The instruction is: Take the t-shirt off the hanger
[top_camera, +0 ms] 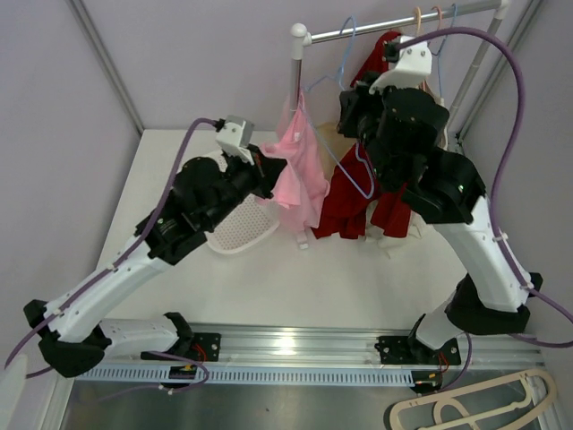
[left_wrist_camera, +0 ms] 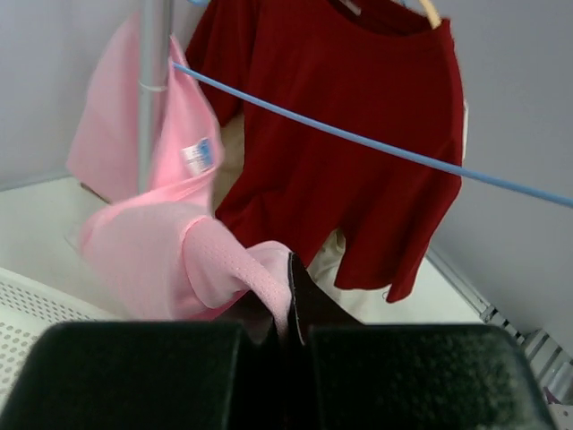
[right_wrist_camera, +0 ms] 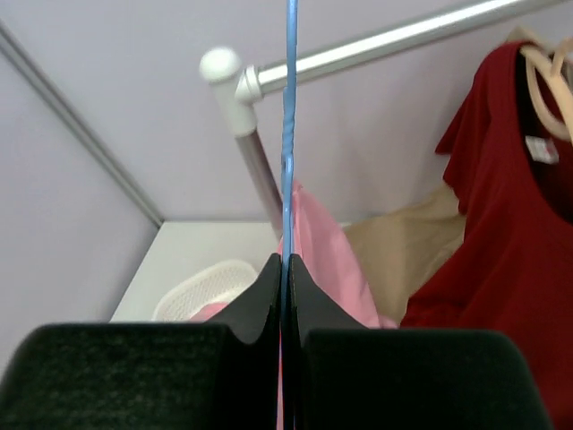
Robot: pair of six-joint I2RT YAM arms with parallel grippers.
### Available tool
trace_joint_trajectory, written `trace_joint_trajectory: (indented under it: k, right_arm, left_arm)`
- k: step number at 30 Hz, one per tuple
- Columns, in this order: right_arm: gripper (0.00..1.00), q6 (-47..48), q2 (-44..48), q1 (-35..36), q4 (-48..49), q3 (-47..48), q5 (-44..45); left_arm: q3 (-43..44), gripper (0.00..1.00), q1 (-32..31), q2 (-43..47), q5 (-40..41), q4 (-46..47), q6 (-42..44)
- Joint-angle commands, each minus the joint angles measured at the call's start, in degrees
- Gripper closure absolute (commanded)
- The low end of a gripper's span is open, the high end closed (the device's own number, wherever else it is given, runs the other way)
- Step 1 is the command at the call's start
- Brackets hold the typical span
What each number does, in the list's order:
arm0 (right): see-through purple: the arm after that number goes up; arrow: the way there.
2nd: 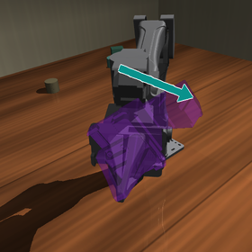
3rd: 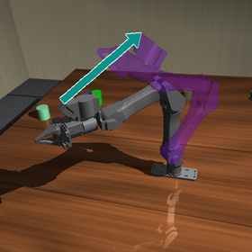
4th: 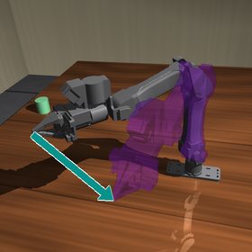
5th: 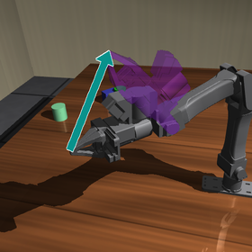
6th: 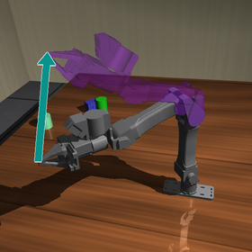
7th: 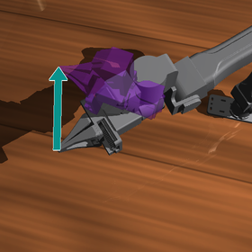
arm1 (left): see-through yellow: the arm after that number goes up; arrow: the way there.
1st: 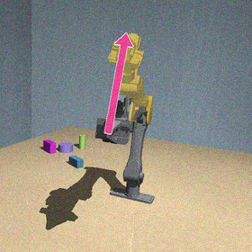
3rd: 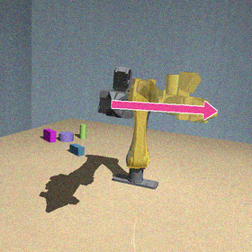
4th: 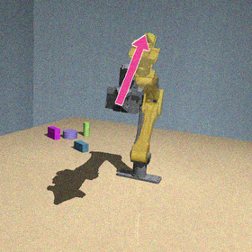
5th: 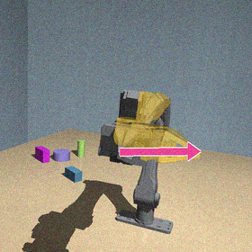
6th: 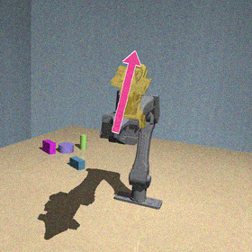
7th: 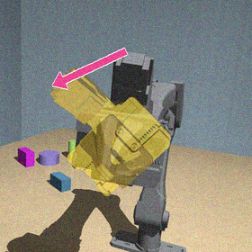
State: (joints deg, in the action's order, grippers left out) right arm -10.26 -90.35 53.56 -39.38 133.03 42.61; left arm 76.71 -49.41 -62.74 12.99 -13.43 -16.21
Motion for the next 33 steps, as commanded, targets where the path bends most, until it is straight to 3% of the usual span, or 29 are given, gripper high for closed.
trace_joint_trajectory:
  k: [1,6,11,21,26,27,30,33]
  right_arm:
    - [1.0,-8.8,4.21,5.22,-10.79,0.74,5.62]
    - [1.0,-15.4,10.18,12.52,-18.36,-7.42,8.37]
    - [1.0,-14.37,15.72,12.71,-15.92,-18.94,13.45]
    - [1.0,-0.03,16.61,5.51,1.65,-21.5,13.29]
    - [1.0,2.61,14.24,0.68,4.48,-21.59,9.78]
    - [1.0,2.88,13.8,-0.81,5.61,-21.76,8.9]
    - [1.0,5.33,12.39,-3.36,9.56,-22.38,5.83]
    - [1.0,8.67,11.51,-5.13,15.09,-23.96,2.92]
  left_arm:
    - [2.83,0.99,0.45,-4.84,-3.5,-1.69,-1.37]
    - [5.55,0.99,0.45,-6.78,-6.48,-0.63,-2.16]
    - [11.17,0.99,0.45,-5.12,-8.68,-6.42,-2.16]
    - [43.07,0.99,1.42,-7.04,-1.13,-33.21,1.44]
    - [51.51,0.99,2.21,-7.74,-0.17,-35.08,3.72]
    - [56.49,0.99,2.3,-8.27,1.14,-35.52,4.34]
    - [60.48,0.99,3.09,-10.56,5.26,-34.92,7.85]
    - [54.73,0.99,5.01,-9.16,8.54,-25.53,12.33]
